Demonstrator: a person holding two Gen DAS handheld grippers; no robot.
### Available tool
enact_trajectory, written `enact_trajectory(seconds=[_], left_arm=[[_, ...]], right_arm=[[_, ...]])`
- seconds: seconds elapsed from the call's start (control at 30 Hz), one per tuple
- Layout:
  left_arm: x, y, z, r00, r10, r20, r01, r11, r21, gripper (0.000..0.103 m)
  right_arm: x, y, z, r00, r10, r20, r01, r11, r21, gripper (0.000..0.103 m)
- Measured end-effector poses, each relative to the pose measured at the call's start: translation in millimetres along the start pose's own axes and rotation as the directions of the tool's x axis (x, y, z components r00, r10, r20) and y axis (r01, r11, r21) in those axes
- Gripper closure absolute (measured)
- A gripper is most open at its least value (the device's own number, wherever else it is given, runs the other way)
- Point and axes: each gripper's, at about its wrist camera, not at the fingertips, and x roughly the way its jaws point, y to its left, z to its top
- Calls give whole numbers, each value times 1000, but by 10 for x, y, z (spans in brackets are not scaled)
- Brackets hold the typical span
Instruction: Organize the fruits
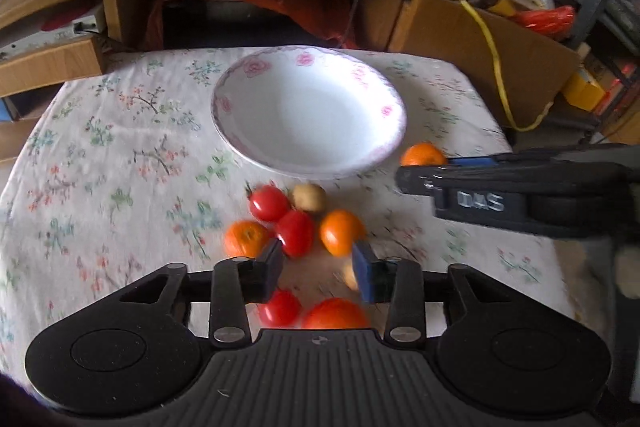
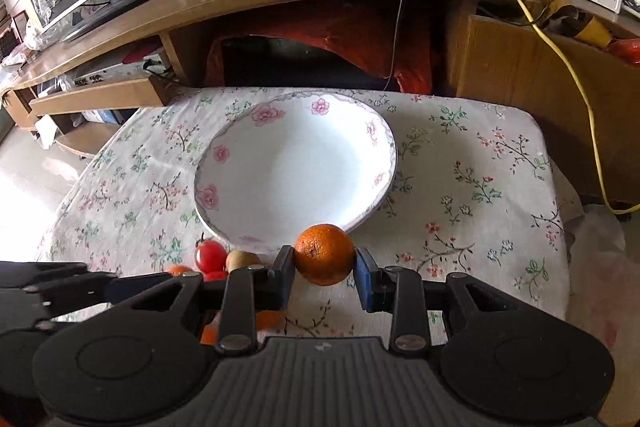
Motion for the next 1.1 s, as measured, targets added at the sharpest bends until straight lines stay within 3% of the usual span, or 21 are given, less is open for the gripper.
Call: enact_trajectory(seconds=[0.2,0.27,0.33,0.73,0.83,0.97,1.1], left_arm=[[-123,-188,-517,999,19,-43,-17,998,63,52],[-71,-228,-571,997,59,-51,-54,994,97,51],[18,-165,-599,994,64,-88,-59,997,58,52],[252,-130,-529,993,90,-72,-89,996,15,51],[293,-167,-497,994,94,-55,-93,995,29,47],[358,-181,-438,995,98,-31,-98,995,12,32],[413,-191,-398,994,110,-21,-110,994,13,36]], right_arm=[[-98,6,-165,1000,9,-12,-9,1000,-17,70],[-129,15,-187,1000,16,-10,-17,1000,-22,70],[-158,24,-205,1000,23,-7,-23,999,-25,70],[-230,70,-232,999,49,1,-49,998,-45,70],[-203,78,-232,999,46,-6,-47,998,-49,70],[-147,83,-239,999,41,-21,-43,998,-54,70],[-100,85,-256,999,35,-37,-37,997,-61,70]])
